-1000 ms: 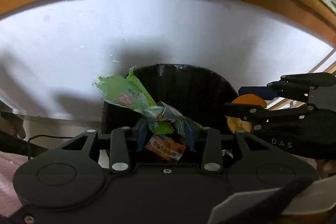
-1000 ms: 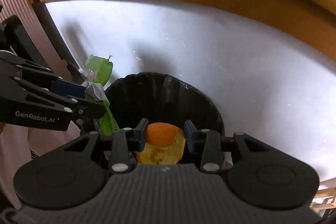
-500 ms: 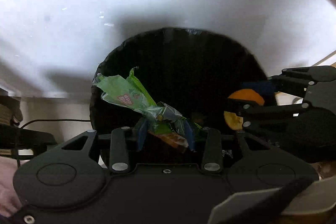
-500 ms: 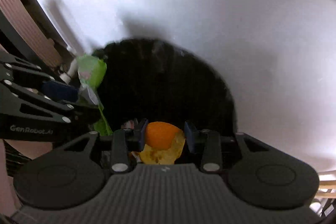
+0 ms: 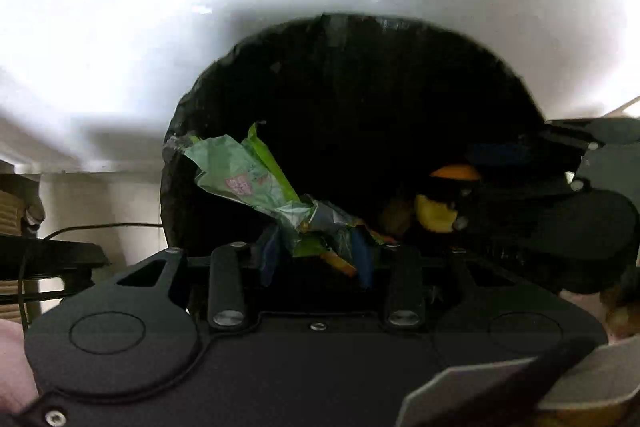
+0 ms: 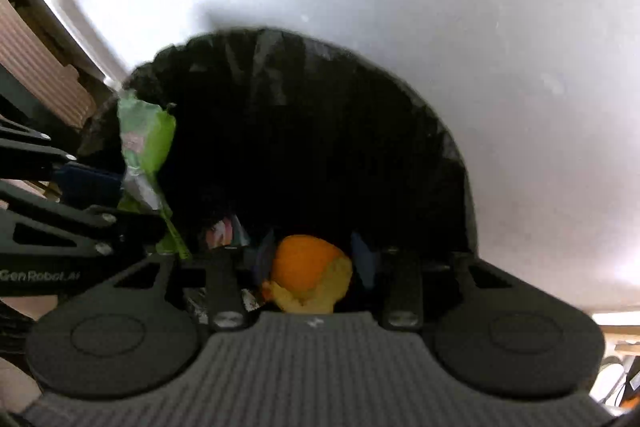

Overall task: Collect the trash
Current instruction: 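Open the left gripper over the bin while the right gripper also opens, then raise both grippers from the bin back over the bed cover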

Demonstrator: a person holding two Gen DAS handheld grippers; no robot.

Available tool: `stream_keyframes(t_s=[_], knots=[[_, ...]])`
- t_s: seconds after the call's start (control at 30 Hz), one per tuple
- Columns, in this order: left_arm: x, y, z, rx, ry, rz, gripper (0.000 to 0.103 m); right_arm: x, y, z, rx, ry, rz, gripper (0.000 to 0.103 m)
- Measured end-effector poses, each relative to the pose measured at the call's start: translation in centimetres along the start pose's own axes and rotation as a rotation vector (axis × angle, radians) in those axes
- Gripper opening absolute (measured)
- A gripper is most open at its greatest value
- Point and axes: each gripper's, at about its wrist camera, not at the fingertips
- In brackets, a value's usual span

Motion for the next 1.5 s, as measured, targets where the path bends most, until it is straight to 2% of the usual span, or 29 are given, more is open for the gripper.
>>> stream_keyframes(t_s=[0.1,0.3,0.53,0.83,1.0,1.13,1.23,1.3,1.5], knots=[[-1.0,-0.2,0.2,0.001,0.018,0.013,0.045,-0.5,-0.6,0.3,-0.03,0.003,0.015,0.074],[-1.3,0.3,0.3,0.025,0.028,0.012,0.052,-0.6,0.1,0.4,0.014,-0.003,0.018,0.077],[-1.2,-0.4,-0.1,0.003,0.025,0.011,0.052,-0.9,-0.3,0.2,0.004,0.018,0.037,0.082],[-2.1,-0.4,0.2,0.013,0.065,0.016,0.054,-3.1,-1.2,0.2,-0.015,0.031,0.069,0.089],[-4.6,-1.4,0.3,0.012,0.111,0.078,0.055,-6.3,-1.9,0.1,-0.04,0.055,0.075,0.103],[-7.4,-2.0,0.4,0.036,0.174,0.094,0.06,-9.1,-2.1,0.3,-0.041,0.089,0.043,0.103],[-9.3,-2.2,0.3,0.058,0.209,0.08,0.06,-10.4,-2.5,0.4,-0.064,0.096,0.074,0.103],[-10.3,-2.5,0.0,0.054,0.224,0.086,0.06,-11.3,-2.8,0.5,-0.079,0.107,0.096,0.103],[-14.2,-4.0,-0.9,0.013,0.294,0.119,0.062,-14.5,-4.1,0.0,-0.118,0.146,0.075,0.103]])
Point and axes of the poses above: each gripper's, at about its wrist camera, not at the fingertips, and x roughly the way its jaws point, y to its right, z to its underside, and after that the axes turned 15 degrees about -z, right-handed
